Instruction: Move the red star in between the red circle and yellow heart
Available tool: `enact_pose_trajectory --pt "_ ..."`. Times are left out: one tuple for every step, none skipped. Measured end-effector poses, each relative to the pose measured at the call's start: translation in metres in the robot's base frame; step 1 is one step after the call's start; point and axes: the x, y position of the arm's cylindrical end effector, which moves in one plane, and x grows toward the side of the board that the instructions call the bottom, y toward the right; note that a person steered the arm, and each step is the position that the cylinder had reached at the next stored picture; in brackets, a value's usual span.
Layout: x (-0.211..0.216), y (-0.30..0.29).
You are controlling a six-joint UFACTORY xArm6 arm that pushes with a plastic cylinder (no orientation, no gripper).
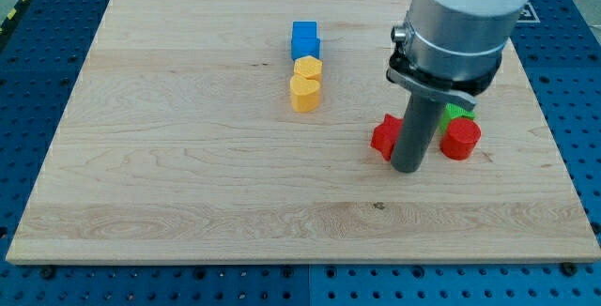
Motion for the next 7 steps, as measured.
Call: enact_pose_trajectory --pt "-0.002 0.0" --pt "-0.002 0.0" --pt "0.01 -0.014" --pt "0.001 -0.001" --pt "-0.021 0.007" --pt "-0.037 0.005" --pt "-0.016 0.004"
